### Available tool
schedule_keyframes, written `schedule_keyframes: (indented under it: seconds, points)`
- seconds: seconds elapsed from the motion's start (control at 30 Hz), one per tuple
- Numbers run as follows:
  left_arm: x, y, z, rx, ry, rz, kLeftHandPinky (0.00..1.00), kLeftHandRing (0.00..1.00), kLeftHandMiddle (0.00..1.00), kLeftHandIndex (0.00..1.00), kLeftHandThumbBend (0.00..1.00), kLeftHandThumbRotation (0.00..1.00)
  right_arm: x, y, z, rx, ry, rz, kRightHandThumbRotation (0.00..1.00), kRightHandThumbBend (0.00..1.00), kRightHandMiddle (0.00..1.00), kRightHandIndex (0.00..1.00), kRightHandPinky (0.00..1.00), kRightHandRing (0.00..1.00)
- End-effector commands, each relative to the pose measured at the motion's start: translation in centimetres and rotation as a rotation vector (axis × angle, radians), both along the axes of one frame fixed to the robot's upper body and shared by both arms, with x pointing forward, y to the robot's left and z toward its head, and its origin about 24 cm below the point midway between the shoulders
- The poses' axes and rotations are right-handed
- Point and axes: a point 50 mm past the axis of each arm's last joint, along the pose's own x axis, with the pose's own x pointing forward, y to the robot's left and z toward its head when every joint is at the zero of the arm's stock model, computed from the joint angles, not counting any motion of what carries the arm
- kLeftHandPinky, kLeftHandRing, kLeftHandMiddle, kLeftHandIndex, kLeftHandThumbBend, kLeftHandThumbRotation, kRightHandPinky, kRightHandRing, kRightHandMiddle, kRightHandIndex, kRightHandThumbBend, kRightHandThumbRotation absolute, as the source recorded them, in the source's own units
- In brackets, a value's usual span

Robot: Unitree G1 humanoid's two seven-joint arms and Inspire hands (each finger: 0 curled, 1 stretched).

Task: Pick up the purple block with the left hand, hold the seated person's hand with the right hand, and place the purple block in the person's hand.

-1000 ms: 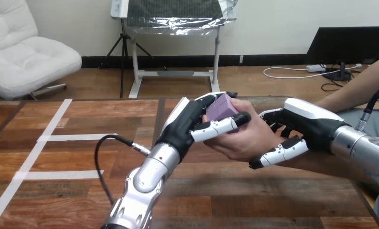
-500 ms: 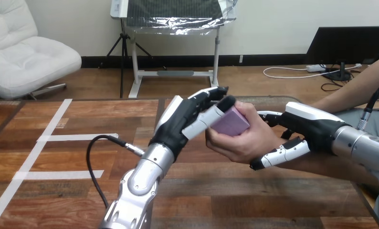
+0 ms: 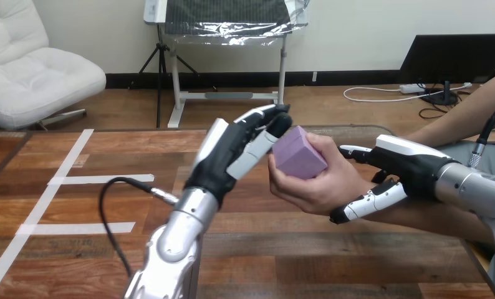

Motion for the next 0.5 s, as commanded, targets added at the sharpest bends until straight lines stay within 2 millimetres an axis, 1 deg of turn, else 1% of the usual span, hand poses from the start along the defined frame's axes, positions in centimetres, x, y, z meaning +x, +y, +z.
schedule_keyframes:
  seconds: [0.0,0.17,0.27,0.33,0.43,0.47]
  points:
    - [0.0,1.0,2.7,0.009,-0.130,0.023,0.78,0.83,0.84,0.81,0.83,1.00,-0.2,0.2,0.7,-0.024,-0.043,-0.013,0.49,1.00,0.98,0.97,0.81,0.99]
    - [-0.5,1.8,3.1,0.002,-0.143,0.039,0.79,0.84,0.84,0.82,0.79,1.00,-0.4,0.2,0.6,-0.072,-0.091,-0.031,0.55,0.99,0.97,0.96,0.81,0.97]
    - [-0.8,2.1,3.3,-0.003,-0.149,0.043,0.79,0.84,0.85,0.82,0.77,1.00,-0.5,0.2,0.6,-0.075,-0.107,-0.042,0.57,0.98,0.97,0.96,0.81,0.96]
    - [-1.1,2.5,3.5,-0.007,-0.162,0.051,0.78,0.85,0.85,0.81,0.74,1.00,-0.6,0.1,0.6,-0.080,-0.124,-0.055,0.58,0.96,0.97,0.96,0.81,0.96]
    - [-1.5,3.1,3.6,-0.015,-0.174,0.063,0.76,0.84,0.85,0.81,0.71,1.00,-0.7,0.1,0.6,-0.086,-0.149,-0.065,0.63,0.95,0.96,0.96,0.81,0.96]
    - [-1.6,3.3,3.7,-0.021,-0.175,0.067,0.75,0.84,0.85,0.81,0.70,1.00,-0.7,0.1,0.6,-0.084,-0.157,-0.066,0.66,0.94,0.96,0.96,0.81,0.95]
